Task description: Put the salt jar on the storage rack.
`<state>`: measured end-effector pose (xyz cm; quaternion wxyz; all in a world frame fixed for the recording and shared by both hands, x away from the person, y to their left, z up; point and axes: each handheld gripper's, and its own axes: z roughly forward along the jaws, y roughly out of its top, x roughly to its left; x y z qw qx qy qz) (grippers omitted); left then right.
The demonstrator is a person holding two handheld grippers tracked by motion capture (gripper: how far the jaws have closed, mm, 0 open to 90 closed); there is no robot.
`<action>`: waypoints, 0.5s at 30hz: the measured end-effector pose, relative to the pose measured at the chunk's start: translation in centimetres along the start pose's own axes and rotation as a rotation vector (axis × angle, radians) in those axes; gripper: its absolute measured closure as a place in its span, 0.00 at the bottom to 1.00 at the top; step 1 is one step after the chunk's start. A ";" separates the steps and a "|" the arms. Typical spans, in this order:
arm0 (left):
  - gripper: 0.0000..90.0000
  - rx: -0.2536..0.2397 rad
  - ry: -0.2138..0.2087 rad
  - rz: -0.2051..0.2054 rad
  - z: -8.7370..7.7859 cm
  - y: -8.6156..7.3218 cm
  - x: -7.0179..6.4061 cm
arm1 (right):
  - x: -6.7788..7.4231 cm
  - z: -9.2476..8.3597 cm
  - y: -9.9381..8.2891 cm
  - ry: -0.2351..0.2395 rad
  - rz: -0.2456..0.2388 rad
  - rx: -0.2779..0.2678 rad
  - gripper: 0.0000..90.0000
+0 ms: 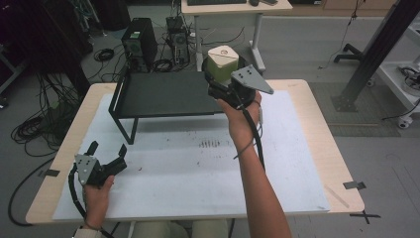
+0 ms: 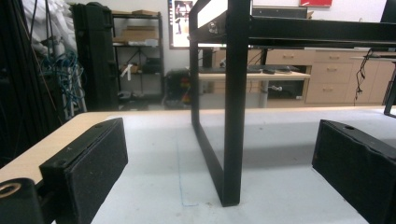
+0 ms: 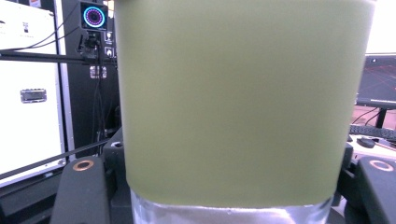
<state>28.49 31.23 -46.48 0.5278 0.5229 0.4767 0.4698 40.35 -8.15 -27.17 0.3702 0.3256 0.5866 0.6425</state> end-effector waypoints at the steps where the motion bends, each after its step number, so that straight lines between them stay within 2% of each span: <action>1: 0.04 0.000 0.000 0.000 0.0 0.0 0.0 | 0.0 0.4 -0.1 -0.002 0.005 0.000 0.34; 4: 0.04 0.000 0.000 0.000 0.0 0.0 0.0 | 0.1 2.0 -0.8 -0.006 0.027 0.007 0.34; 9: 0.04 0.000 0.000 0.000 0.0 0.0 0.0 | 0.2 4.4 -1.8 -0.018 0.031 0.026 0.34; 15: 0.04 0.000 0.000 0.000 0.0 0.0 0.0 | 0.1 6.5 -2.9 -0.039 0.058 0.038 0.34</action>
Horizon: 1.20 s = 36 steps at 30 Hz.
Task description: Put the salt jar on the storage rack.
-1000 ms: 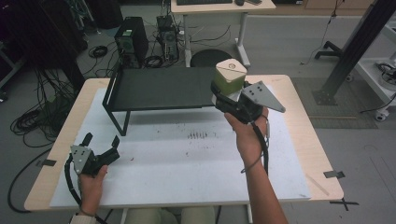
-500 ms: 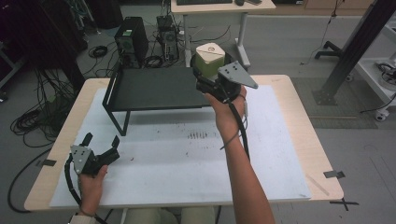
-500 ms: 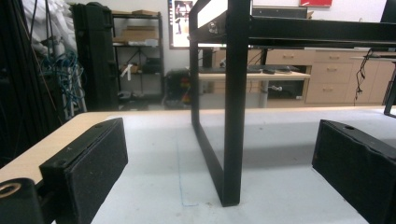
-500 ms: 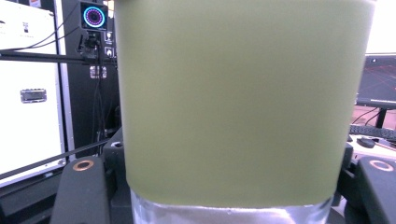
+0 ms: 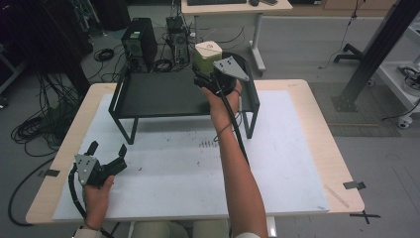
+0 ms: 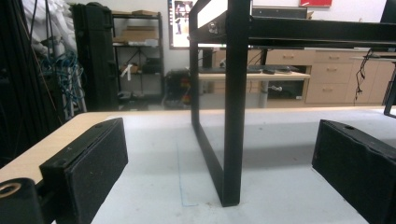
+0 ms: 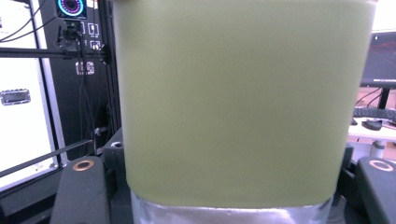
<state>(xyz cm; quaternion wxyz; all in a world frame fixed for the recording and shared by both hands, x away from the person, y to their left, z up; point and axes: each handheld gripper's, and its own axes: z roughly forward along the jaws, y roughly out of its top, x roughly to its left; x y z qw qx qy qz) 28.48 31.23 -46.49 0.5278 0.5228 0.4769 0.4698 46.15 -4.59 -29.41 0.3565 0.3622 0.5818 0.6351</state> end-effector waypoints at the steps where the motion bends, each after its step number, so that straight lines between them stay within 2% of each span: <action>1: 0.04 -0.001 0.000 0.000 0.0 0.0 0.0 | 0.0 0.3 -0.2 -0.003 0.003 0.001 0.34; 14: 0.04 -0.001 0.000 0.000 0.0 0.0 0.0 | -0.2 3.1 -2.9 -0.034 0.029 0.060 0.34; 17: 0.04 0.000 0.000 0.000 0.0 0.0 0.0 | 0.0 3.5 -3.6 -0.034 0.001 0.076 0.34; 22: 0.04 0.000 0.000 0.001 0.0 0.0 0.0 | 0.1 3.9 -4.5 -0.034 0.006 0.081 0.34; 25: 0.04 0.000 0.000 0.000 0.0 0.0 0.0 | 0.1 3.9 -4.7 -0.036 0.002 0.075 0.34; 29: 0.04 0.000 0.000 0.000 0.0 0.0 0.0 | 0.4 4.0 -4.7 -0.029 -0.037 0.083 0.34; 36: 0.04 -0.001 0.000 0.000 0.0 0.0 0.0 | 0.6 4.0 -4.7 -0.046 -0.043 0.087 0.33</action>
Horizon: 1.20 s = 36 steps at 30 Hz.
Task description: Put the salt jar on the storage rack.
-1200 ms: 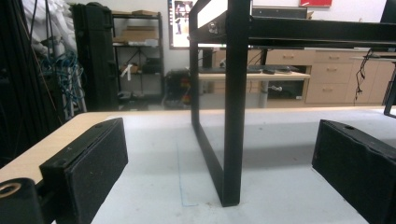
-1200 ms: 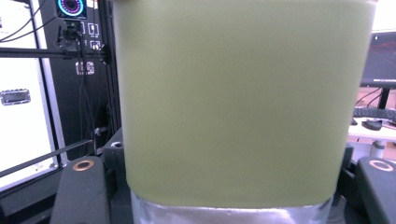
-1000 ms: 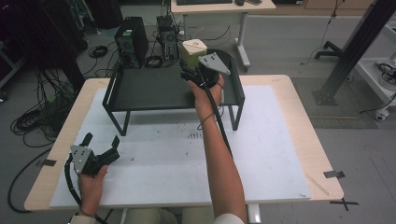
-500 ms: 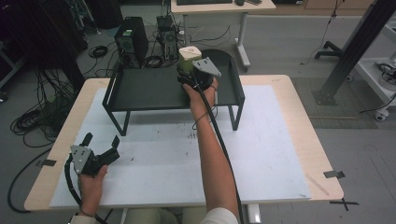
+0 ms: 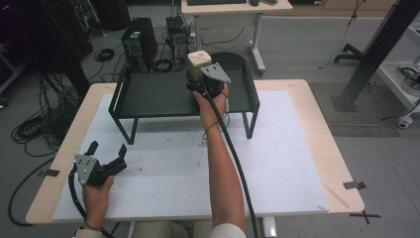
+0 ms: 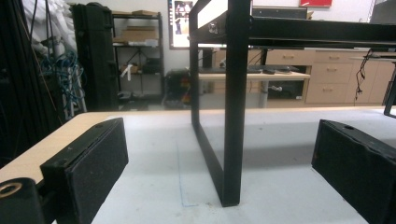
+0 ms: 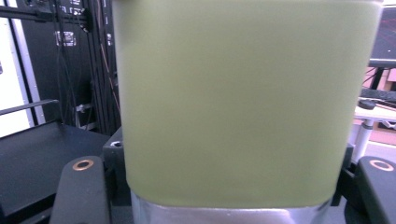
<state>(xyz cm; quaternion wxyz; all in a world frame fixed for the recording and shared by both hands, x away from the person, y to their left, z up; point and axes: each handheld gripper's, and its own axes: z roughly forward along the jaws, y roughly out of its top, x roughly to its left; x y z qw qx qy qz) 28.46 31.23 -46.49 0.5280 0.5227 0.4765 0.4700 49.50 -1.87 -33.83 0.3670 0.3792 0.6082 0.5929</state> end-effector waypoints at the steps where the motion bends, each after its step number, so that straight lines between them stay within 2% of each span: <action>1: 0.04 0.000 0.000 0.000 0.0 0.0 0.0 | 0.0 0.0 0.0 -0.002 -0.001 0.000 0.33; 36: 0.04 0.000 0.000 0.000 0.0 0.0 0.0 | -0.1 0.1 0.0 0.005 0.013 0.006 0.33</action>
